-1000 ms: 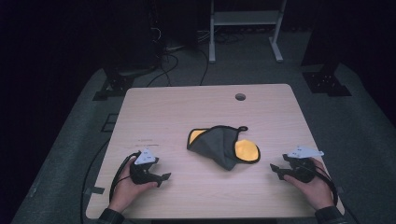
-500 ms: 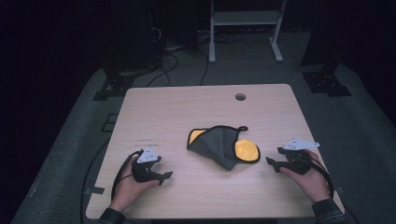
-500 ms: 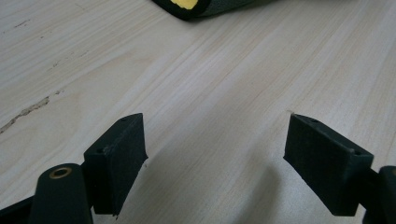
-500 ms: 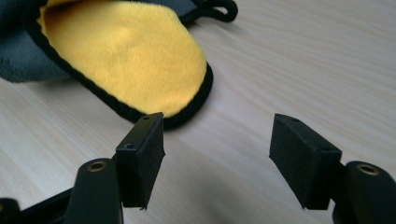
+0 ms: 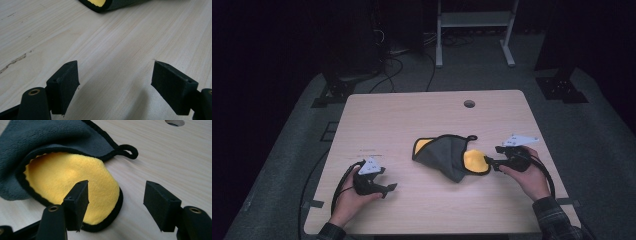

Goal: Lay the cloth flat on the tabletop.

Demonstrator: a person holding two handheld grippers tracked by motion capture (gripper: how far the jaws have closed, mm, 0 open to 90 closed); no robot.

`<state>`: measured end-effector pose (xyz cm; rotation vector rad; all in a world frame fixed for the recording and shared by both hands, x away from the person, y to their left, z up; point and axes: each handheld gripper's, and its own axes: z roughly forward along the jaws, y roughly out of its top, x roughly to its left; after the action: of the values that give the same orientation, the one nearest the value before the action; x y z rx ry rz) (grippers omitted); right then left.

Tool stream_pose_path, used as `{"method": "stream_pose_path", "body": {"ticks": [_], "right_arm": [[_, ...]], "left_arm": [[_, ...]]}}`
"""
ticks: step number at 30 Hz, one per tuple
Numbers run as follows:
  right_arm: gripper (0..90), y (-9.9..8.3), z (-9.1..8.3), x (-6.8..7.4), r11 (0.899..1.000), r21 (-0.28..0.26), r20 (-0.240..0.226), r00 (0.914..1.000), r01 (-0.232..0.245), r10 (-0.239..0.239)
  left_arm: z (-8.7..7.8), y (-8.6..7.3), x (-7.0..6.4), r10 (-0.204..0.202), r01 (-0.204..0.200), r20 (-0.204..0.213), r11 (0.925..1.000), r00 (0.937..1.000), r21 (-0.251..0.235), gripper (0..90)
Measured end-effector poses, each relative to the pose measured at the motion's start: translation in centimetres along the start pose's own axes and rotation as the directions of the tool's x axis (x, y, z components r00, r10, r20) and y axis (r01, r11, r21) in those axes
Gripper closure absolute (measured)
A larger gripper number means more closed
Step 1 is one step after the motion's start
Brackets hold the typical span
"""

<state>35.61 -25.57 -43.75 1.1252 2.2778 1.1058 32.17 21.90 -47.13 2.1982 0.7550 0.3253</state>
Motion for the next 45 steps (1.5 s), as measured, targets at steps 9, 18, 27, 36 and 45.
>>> {"method": "stream_pose_path", "body": {"ticks": [9,18,27,36,45], "right_arm": [[35.2,2.0,1.7,-0.5,1.000,-0.015,-0.018,0.9997,0.015,-0.015],[34.8,4.2,4.3,-1.0,0.999,-0.025,-0.059,0.9976,0.035,-0.036],[34.6,6.1,7.3,-1.9,0.999,0.001,-0.087,0.9949,0.052,-0.051],[34.9,6.0,10.2,-2.3,0.997,0.035,-0.130,0.9891,0.074,-0.069],[47.4,5.3,11.8,-2.1,0.993,0.065,-0.167,0.9821,0.098,-0.086]], "left_arm": [[-0.1,0.3,0.2,0.004,-0.004,-0.004,1.0000,1.0000,-0.004,21.5],[-0.2,0.3,0.2,0.002,-0.002,0.000,1.0000,1.0000,-0.010,21.8],[0.0,0.3,0.0,0.012,-0.012,0.004,0.9999,0.9999,-0.007,21.8],[-0.1,0.3,-0.1,0.016,-0.016,0.008,0.9999,0.9998,-0.005,21.7],[-0.1,0.3,-0.1,0.019,-0.019,0.007,0.9998,0.9998,-0.006,21.8]]}}
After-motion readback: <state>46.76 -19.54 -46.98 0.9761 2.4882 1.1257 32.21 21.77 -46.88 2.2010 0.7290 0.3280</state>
